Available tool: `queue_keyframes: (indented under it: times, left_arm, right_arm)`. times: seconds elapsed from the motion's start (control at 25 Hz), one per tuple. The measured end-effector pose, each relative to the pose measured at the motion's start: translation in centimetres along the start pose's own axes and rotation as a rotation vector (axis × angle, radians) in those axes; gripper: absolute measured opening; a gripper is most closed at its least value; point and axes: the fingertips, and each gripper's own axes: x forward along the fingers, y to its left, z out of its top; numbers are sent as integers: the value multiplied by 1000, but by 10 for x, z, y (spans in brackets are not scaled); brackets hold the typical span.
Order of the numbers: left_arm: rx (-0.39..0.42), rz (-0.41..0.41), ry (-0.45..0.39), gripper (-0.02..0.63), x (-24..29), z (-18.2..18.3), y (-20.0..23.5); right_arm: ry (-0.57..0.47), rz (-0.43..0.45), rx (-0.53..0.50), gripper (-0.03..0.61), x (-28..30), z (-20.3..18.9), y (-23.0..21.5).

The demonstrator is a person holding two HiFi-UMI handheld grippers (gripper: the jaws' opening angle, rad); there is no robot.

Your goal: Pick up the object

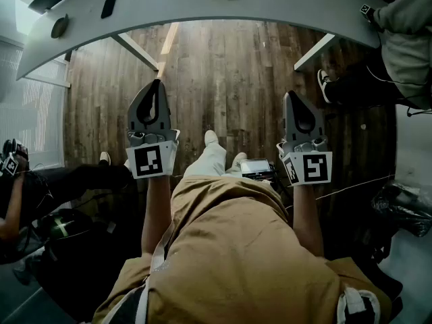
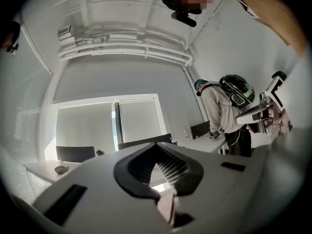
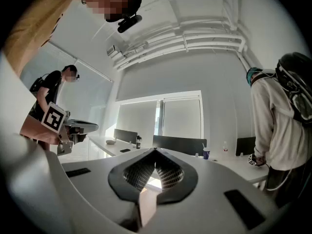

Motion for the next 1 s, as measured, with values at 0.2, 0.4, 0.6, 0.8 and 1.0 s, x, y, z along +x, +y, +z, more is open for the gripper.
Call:
queue_keyframes:
  times: [0.2,0.4,0.6,0.8,1.0]
  left_arm:
    - [5,-19,-4,9,40,-8,33]
    - [-5,-28,0,9,65,-14,60]
    - [-19,-32,7,9,76,-24,79]
    - [-38,-38,13,9,87,-28,84]
    - [-46,-44,22,9,100,-30,80]
  right_arm:
    - [3,6,-4,8,53,3,5]
    - [9,-4,-18,8,94,8,6]
    - [1,21,-10,8,118,19,23]
    - [22,44,-10,8,130,19,32]
    - [30,47,2,8,140,15,20]
